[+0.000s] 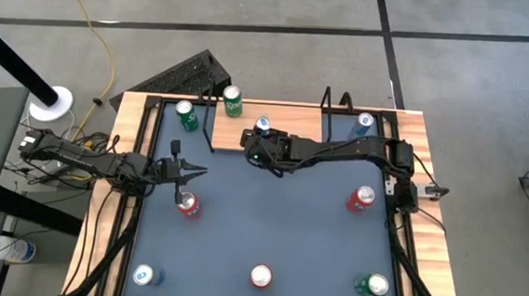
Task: Place canned beverage on shelf
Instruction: Put the middle blue soda can on the shelf
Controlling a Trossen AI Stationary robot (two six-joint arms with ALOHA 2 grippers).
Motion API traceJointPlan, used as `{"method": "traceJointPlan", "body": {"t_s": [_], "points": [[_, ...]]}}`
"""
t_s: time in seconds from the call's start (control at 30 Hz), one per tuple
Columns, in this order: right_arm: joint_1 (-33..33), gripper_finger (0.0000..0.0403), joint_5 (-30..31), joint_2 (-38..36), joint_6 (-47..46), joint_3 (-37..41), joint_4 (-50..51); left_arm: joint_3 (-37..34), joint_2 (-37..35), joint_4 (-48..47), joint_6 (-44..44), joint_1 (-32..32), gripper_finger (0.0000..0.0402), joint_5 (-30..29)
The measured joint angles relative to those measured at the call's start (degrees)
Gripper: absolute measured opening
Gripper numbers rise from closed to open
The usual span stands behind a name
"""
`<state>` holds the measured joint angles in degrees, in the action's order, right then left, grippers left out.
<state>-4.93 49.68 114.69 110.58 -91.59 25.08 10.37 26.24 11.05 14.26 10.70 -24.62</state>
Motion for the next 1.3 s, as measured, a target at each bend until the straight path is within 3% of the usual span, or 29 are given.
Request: {"method": "traceJointPlan", "body": {"t_s": [1.1,1.3], "points": [[2.2,0.0288,0.4,0.0,-2.6,0.0,-0.3,0.0,0.0,0.0,-0.4,0.0,0.0023,0.0],[3.5,0.0288,4.0,0.0,-9.6,0.0,-0.1,0.0,0.0,0.0,-0.4,0.0,0.0023,0.0]]}}
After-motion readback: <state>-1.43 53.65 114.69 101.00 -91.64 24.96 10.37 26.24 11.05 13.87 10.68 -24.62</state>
